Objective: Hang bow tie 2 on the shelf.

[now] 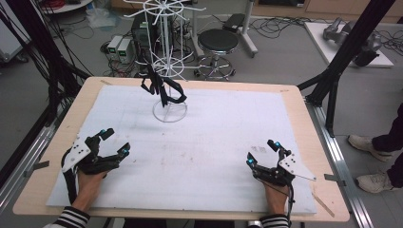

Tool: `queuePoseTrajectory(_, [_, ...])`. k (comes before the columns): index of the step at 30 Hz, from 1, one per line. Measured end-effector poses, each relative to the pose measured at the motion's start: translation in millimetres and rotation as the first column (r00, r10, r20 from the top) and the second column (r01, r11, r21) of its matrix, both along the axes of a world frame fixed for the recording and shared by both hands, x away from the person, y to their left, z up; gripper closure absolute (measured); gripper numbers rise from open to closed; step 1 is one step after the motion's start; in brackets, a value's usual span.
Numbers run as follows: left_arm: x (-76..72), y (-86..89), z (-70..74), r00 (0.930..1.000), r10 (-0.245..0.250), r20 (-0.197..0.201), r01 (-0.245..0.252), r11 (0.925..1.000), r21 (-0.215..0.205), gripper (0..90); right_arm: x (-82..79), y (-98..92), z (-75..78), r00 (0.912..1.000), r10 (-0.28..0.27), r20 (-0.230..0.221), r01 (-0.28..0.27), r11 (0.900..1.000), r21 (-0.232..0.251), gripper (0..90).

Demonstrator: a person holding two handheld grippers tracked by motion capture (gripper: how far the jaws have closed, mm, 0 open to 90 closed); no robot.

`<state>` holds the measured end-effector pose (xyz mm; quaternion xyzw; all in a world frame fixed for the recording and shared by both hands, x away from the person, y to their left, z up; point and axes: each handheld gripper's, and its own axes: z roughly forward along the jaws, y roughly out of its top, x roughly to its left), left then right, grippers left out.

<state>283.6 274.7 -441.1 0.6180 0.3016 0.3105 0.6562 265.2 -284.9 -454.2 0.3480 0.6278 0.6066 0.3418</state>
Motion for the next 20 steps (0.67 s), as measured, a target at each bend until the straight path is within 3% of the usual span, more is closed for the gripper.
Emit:
queuePoseTrajectory(11, [-1.3,-0.8,-14.0,0.9997,0.021,-0.008,-0.021,0.9997,0.014,16.5,0.0,0.1,-0.1,1.0000,-0.003,0.001,0.003,1.000,-0.001,10.7])
queuePoseTrajectory(16, [-2.2,0.8,-14.5,0.9998,0.020,0.003,-0.020,0.9998,-0.001,16.5,-0.3,0.3,0.0,1.0000,-0.002,0.003,0.002,1.000,-0.003,10.7])
queuePoseTrajectory(20, [-4.2,-0.8,-15.0,0.9993,0.030,0.024,-0.031,0.9994,0.018,16.4,-0.3,0.3,-0.1,1.0000,-0.004,0.004,0.004,1.000,-0.002,10.7])
